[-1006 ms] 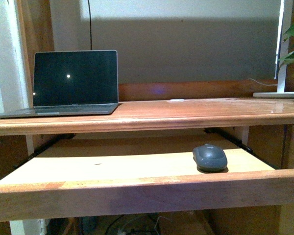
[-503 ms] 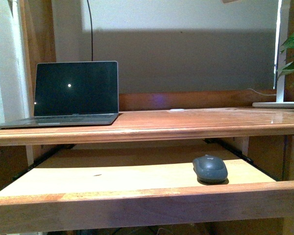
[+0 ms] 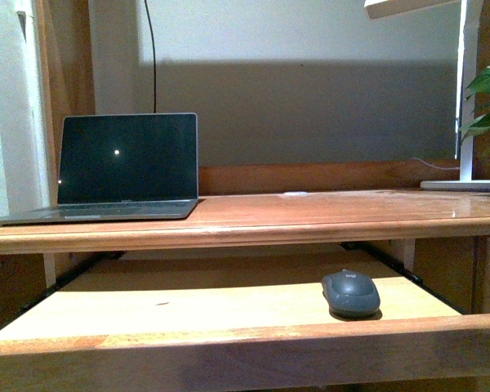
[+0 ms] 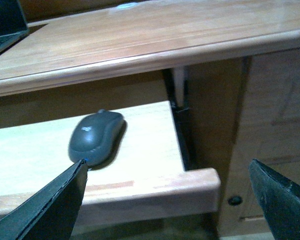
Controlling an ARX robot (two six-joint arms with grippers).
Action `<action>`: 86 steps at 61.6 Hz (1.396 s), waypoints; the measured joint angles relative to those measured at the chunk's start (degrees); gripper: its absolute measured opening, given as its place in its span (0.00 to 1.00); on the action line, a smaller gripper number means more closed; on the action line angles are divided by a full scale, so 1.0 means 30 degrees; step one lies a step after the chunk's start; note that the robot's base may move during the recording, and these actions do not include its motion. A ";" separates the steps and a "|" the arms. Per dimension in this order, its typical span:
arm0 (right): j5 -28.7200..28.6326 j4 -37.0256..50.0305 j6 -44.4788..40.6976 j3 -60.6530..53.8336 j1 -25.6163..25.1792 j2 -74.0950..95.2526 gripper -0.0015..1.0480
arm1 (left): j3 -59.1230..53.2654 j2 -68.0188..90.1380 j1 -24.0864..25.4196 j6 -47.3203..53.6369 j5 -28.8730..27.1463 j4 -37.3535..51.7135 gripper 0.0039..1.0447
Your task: Place mouse
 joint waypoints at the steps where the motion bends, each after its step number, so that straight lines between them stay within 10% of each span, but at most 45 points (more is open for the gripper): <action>1: 0.0073 0.0022 -0.0022 0.0182 0.0153 0.0219 0.93 | 0.0000 0.0000 -0.0007 0.0000 0.0000 0.0000 0.93; 36: 0.3410 -0.0481 -0.1887 0.6892 0.5770 0.8816 0.93 | 0.0000 0.0000 -0.0007 0.0000 0.0000 0.0000 0.93; 86: 0.6302 -0.7155 -0.2040 1.3835 0.4422 1.3850 0.93 | 0.0000 0.0000 -0.0007 0.0000 0.0000 0.0000 0.93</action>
